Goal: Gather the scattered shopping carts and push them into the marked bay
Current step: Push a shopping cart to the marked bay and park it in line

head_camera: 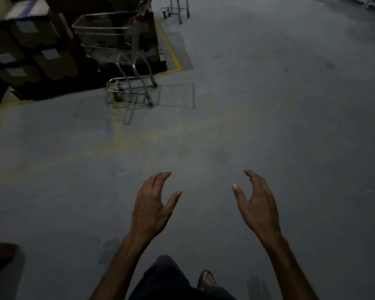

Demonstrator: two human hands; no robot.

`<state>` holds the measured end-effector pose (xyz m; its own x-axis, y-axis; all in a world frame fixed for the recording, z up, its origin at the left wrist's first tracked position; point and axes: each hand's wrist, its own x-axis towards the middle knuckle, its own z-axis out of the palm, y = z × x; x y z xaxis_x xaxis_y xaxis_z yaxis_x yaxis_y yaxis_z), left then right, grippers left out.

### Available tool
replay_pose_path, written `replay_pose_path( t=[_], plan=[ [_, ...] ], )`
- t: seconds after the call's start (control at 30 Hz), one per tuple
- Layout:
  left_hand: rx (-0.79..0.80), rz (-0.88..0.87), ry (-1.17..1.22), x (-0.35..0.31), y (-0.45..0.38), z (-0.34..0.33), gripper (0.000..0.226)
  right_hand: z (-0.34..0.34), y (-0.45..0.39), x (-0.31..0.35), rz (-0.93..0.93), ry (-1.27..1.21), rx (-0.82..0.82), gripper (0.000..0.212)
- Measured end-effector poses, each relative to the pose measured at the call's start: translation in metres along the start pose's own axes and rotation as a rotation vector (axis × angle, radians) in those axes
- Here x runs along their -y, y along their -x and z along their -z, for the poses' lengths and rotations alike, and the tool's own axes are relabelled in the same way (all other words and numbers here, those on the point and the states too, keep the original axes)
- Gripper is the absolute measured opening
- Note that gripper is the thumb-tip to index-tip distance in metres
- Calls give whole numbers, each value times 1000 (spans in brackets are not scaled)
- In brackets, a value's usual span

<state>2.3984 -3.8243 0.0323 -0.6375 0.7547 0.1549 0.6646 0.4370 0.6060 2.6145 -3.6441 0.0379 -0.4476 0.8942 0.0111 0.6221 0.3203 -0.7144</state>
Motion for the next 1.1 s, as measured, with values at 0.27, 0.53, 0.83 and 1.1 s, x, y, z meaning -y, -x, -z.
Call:
replay_pose_path(
  t=[0.27, 0.53, 0.83, 1.1],
  plan=[
    [-20, 78, 2, 18, -94, -20, 64, -27, -114, 10, 38, 6, 64, 56],
    [-45, 68, 47, 49, -263, -37, 58, -62, -260, 46, 56, 60, 59, 56],
    [24, -12, 43, 59, -441, -51, 57, -81, -399, 74, -30, 40, -11, 56],
    [42, 10, 63, 58, -538, -97, 54, -98, -511, 57, -82, 26, 23, 57]
  ],
)
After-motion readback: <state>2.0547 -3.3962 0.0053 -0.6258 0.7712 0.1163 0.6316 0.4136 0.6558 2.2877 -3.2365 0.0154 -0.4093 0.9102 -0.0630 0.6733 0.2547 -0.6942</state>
